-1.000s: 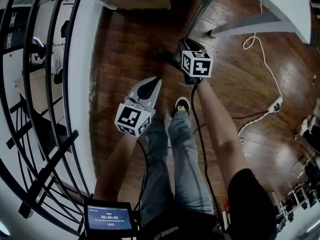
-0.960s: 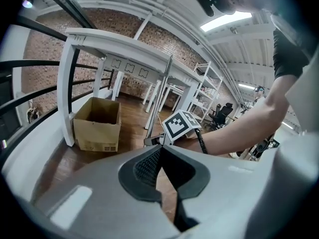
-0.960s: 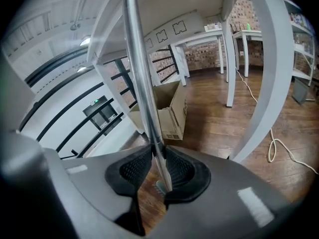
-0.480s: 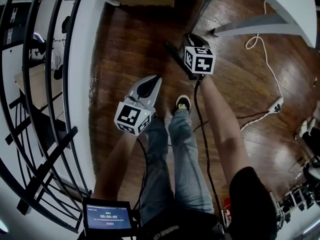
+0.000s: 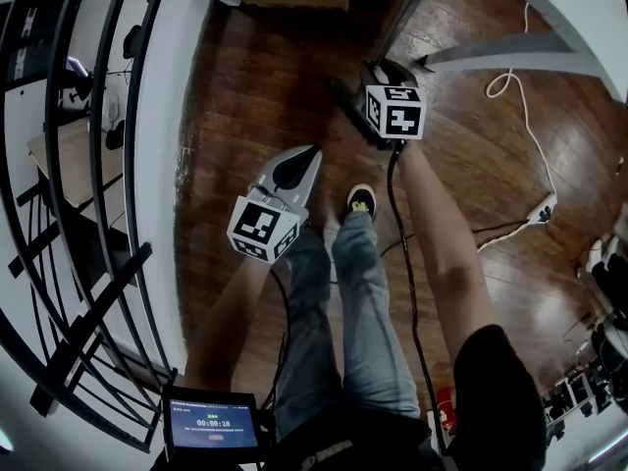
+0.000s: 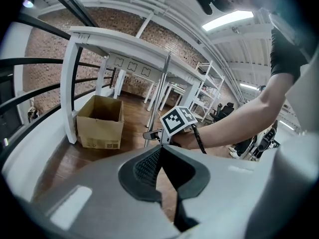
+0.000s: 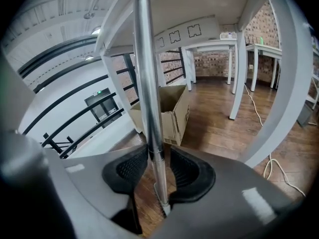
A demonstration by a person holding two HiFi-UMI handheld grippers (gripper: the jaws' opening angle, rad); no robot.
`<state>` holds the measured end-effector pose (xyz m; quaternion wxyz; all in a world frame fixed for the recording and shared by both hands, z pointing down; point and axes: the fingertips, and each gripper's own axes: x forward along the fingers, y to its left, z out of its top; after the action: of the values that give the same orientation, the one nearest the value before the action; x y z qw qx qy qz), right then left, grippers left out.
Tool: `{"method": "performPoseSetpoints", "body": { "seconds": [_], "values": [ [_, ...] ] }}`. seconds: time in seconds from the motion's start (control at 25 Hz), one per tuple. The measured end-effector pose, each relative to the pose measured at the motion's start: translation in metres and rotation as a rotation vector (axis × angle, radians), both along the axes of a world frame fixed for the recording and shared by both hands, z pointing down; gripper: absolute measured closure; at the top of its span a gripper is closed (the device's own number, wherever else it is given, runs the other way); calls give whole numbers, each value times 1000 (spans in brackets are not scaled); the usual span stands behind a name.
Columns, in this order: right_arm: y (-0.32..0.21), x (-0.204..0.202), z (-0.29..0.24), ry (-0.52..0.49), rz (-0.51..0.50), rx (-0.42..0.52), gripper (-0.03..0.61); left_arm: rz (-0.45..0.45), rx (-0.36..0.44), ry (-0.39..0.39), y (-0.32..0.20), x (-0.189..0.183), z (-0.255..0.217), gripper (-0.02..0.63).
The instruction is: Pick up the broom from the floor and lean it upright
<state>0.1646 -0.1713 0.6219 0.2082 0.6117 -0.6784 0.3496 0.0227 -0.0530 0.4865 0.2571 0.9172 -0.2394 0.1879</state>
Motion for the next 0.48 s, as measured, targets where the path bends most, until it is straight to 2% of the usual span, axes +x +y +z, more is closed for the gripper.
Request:
{"method": "performPoseSetpoints", "body": {
  "seconds": [0.48],
  "values": [
    [18,-5,-47,17,-27,111,395,-9,17,-3,0,-10,-19,595]
  ]
}}
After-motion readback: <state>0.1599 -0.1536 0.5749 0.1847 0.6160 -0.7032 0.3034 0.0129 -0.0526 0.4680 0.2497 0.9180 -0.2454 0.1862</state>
